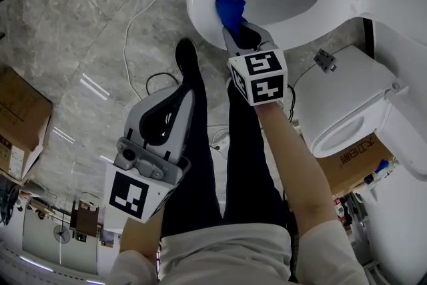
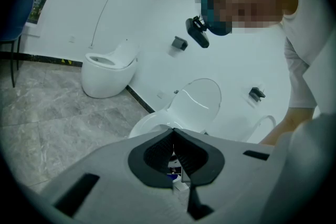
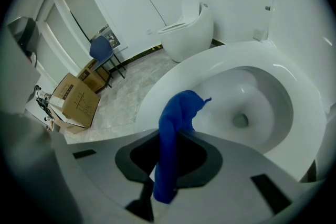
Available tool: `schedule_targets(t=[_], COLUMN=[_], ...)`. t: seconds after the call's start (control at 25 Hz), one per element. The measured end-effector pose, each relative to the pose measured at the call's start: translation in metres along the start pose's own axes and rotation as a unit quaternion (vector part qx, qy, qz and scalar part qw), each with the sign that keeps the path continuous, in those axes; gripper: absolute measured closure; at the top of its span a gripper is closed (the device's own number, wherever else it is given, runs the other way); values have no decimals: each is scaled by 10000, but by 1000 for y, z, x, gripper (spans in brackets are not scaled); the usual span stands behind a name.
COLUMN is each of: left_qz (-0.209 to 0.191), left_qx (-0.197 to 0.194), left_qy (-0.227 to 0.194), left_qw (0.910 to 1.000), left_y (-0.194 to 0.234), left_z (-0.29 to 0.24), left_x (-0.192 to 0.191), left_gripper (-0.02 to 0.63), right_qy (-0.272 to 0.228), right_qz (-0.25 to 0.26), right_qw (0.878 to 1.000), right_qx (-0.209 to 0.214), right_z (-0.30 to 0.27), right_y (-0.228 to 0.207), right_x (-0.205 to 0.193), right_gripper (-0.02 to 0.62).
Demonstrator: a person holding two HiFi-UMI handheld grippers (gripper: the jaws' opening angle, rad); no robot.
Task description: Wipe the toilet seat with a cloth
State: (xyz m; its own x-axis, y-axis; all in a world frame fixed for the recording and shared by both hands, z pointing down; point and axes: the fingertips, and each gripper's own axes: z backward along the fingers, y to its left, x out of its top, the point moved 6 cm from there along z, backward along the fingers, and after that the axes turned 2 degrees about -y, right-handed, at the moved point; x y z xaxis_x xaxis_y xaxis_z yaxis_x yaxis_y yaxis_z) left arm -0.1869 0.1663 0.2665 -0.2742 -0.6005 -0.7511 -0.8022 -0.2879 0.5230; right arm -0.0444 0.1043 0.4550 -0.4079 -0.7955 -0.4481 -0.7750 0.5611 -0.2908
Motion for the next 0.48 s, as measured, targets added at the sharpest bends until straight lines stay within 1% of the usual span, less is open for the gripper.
schedule_targets(t=[0.36, 0.48], left_qz=[104, 60], left_qx=[63, 74], left_qy=[36, -46], left_qw=[9999, 9999], left_y=[8, 13], left_z=[6, 8], left_x=[-2, -2], left_gripper=[601, 601], right_qy=[-78, -113], right_qz=[-90, -97], right_qw=[9999, 9999], right_qx=[-27, -34], right_z=[-5, -7], right_y=[6, 9], right_x=[9, 11], right_gripper=[541, 541])
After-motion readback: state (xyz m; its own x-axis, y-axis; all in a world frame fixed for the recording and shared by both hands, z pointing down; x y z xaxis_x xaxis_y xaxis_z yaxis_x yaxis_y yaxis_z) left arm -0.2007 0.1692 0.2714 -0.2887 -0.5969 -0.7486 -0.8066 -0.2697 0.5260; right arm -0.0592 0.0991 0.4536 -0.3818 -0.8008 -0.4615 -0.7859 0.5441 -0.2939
